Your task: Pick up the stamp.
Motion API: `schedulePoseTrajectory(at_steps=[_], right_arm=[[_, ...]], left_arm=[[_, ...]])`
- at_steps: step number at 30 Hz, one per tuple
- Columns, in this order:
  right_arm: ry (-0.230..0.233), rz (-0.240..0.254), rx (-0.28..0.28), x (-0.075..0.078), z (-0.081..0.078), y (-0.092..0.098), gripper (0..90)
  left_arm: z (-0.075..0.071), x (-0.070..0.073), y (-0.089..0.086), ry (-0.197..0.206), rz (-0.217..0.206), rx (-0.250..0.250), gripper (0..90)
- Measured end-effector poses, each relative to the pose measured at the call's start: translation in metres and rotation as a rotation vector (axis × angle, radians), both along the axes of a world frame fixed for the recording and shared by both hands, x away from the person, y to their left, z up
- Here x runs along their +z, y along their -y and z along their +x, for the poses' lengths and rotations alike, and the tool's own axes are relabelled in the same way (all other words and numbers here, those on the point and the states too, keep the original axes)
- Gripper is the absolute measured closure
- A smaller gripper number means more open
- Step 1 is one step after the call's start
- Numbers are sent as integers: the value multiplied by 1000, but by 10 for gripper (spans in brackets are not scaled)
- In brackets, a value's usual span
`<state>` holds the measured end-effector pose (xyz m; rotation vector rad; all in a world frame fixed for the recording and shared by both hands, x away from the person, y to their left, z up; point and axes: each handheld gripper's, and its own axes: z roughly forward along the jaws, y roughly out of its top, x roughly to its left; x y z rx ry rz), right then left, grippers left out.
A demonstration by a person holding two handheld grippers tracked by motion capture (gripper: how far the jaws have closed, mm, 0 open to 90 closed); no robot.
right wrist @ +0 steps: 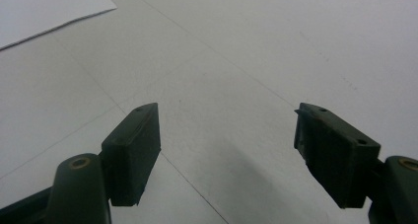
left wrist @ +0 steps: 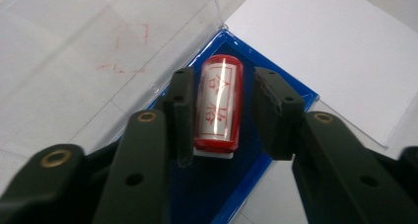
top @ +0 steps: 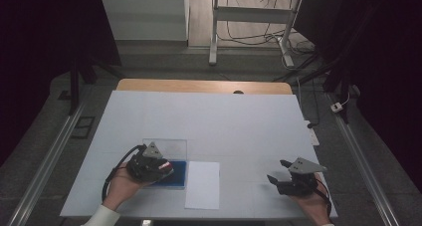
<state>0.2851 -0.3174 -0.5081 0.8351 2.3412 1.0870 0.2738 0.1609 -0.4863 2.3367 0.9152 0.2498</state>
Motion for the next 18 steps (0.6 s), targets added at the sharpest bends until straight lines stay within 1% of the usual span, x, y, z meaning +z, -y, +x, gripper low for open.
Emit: schedulePoseTrajectory(at_steps=[4, 12, 18], right_arm=[[3, -7, 2, 0, 0, 0, 255], [3, -6, -2, 0, -1, 1, 258], [5, -7, -1, 0, -1, 1, 259]], left_arm=[[0, 0, -1, 8, 4, -2, 684], [-1, -1, -1, 16, 2, -10, 701], [-1, 0, -2, 23, -1, 3, 704]])
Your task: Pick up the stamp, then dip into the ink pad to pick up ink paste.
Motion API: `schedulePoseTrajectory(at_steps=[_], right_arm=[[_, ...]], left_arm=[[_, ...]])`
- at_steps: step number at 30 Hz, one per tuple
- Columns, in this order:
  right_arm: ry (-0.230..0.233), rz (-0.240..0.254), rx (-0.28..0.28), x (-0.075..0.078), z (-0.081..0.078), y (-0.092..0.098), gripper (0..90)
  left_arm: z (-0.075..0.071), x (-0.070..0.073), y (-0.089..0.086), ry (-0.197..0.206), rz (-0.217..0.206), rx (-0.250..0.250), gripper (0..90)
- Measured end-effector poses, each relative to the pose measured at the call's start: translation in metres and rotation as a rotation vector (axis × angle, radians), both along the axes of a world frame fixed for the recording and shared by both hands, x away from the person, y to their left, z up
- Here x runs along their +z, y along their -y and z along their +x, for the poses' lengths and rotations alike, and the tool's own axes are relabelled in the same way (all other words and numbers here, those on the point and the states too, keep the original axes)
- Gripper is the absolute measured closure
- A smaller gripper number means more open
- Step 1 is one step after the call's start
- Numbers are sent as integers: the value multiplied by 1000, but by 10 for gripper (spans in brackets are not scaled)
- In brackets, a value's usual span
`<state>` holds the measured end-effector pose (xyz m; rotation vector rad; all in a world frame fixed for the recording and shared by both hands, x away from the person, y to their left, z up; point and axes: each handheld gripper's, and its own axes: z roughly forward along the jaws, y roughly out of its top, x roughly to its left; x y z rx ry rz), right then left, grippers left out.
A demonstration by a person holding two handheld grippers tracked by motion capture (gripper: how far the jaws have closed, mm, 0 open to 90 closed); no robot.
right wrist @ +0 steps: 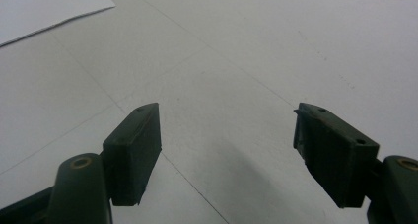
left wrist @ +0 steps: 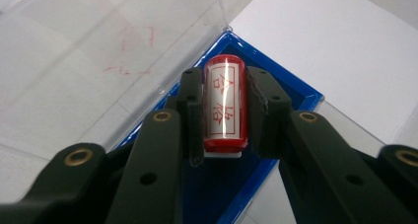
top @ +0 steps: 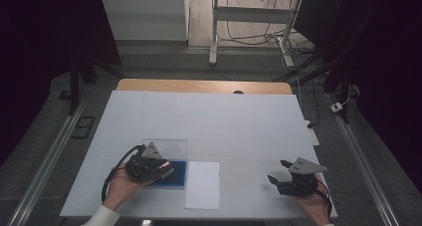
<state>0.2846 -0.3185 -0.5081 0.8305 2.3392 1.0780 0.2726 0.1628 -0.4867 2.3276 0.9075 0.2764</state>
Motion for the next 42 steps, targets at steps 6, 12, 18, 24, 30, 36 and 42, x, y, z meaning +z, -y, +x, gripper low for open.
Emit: schedulePoseTrajectory(at_steps=[6, 12, 18, 24, 30, 36, 42], right_arm=[[-4, 2, 3, 0, 0, 1, 261], [1, 1, 4, 0, 0, 1, 263], [-1, 11, 6, 1, 0, 1, 267], [-2, 4, 7, 0, -1, 1, 268], [-2, 7, 6, 0, -1, 2, 269], [-1, 5, 2, 0, -1, 3, 269], [-6, 8, 5, -1, -1, 3, 269]], left_arm=[[-2, 6, -4, 6, -46, 2, 705], [-6, 17, -7, 23, -82, -3, 705], [-12, 30, -10, 52, -111, -3, 704], [-16, 40, -16, 71, -138, -2, 704], [-18, 46, -19, 71, -177, -15, 704], [-17, 44, -19, 63, -164, -16, 704], [-15, 40, -14, 54, -137, -20, 704]])
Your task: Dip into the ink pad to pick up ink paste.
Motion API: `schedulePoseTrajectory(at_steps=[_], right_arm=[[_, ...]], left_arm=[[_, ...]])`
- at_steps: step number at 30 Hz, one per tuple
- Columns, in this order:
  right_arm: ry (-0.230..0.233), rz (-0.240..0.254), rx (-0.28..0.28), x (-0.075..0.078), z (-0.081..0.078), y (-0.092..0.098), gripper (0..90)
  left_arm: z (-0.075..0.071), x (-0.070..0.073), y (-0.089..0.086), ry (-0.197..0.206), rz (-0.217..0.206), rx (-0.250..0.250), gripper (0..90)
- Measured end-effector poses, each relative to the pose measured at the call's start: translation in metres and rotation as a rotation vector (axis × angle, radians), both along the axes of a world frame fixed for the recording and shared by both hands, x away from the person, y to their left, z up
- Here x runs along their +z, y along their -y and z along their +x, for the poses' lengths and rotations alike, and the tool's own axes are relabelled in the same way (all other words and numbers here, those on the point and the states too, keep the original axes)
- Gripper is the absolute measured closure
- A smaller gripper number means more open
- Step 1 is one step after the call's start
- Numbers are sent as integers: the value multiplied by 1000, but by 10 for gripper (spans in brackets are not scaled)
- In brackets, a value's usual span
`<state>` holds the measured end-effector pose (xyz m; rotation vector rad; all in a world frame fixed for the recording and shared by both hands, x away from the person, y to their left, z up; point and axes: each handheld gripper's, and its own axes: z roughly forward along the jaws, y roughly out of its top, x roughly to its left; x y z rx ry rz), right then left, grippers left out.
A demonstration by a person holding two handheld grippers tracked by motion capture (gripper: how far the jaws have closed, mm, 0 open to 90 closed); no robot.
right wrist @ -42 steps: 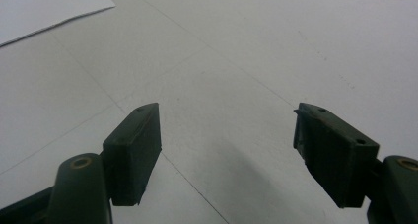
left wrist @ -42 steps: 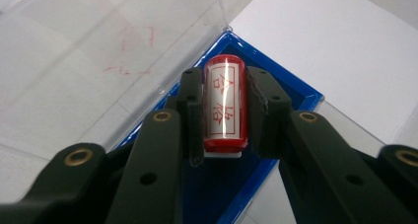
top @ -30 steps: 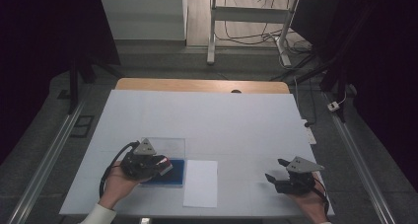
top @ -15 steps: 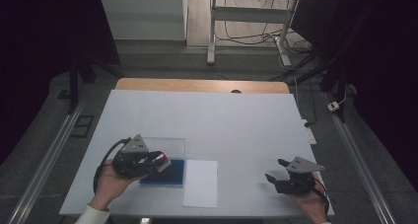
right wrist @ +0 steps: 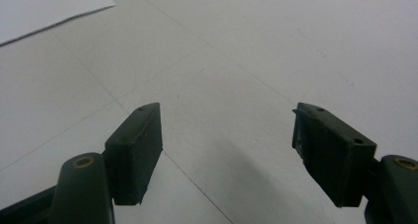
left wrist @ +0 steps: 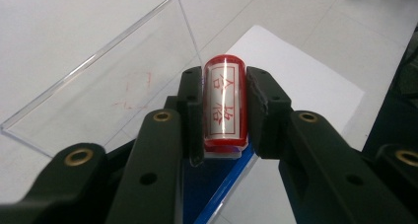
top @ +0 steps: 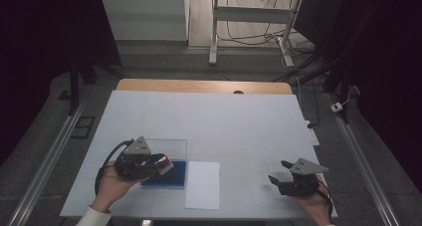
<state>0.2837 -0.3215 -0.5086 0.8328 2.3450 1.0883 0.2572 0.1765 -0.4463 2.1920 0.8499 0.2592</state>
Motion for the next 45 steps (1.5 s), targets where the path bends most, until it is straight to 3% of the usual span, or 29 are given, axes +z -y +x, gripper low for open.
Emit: schedulePoseTrajectory(at_steps=[21, 34, 45], right_arm=[[-7, 0, 2, 0, -1, 1, 273], [-13, -8, 5, -2, -1, 0, 276], [-17, -10, 6, -3, -1, 0, 276]], left_arm=[[9, -18, 8, -41, 74, 1, 703], [17, -36, 12, -84, 133, 14, 703], [17, -39, 13, -87, 143, 15, 704]])
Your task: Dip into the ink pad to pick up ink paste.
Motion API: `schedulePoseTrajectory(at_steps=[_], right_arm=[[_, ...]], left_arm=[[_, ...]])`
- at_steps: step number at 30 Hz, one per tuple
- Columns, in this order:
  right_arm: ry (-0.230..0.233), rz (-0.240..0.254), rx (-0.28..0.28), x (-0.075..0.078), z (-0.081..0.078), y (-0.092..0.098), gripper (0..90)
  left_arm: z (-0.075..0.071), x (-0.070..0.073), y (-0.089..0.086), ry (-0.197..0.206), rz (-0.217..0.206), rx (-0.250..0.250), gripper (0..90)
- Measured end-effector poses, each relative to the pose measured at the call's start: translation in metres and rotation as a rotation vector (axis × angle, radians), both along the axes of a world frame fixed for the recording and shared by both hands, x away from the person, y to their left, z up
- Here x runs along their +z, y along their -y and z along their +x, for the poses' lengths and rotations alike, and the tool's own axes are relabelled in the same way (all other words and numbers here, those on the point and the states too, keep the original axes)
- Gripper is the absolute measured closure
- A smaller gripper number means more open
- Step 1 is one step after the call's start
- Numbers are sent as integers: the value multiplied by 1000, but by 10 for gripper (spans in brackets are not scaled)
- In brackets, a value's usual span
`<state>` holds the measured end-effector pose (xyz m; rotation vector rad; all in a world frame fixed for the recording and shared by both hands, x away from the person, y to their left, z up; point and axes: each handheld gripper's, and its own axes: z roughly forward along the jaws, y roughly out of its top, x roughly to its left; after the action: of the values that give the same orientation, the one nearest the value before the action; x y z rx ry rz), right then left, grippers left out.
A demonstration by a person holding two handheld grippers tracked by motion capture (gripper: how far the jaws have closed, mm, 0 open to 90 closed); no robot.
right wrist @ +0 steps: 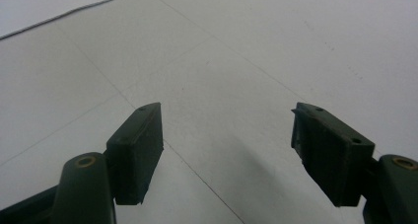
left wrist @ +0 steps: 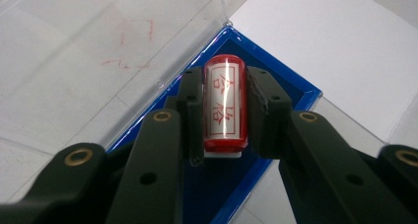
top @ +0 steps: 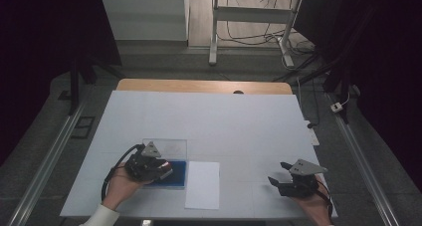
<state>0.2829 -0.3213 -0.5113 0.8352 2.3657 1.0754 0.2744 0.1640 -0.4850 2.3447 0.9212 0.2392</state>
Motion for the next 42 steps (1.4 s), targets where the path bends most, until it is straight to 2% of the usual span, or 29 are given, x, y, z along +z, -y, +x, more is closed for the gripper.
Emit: schedulePoseTrajectory(at_steps=[15, 18, 20, 42], right_arm=[[-2, -3, 4, 0, 0, 0, 277], [-1, -6, 7, 0, 0, 0, 277], [-2, -5, 4, 1, -1, 0, 277], [5, -7, 3, 2, -2, 0, 277]], left_arm=[[-1, -1, 2, -3, 12, 8, 708], [-1, -3, 5, -7, 33, 9, 709], [-3, -3, 7, 8, 46, 9, 710], [-5, -7, 7, 27, 43, 9, 712]])
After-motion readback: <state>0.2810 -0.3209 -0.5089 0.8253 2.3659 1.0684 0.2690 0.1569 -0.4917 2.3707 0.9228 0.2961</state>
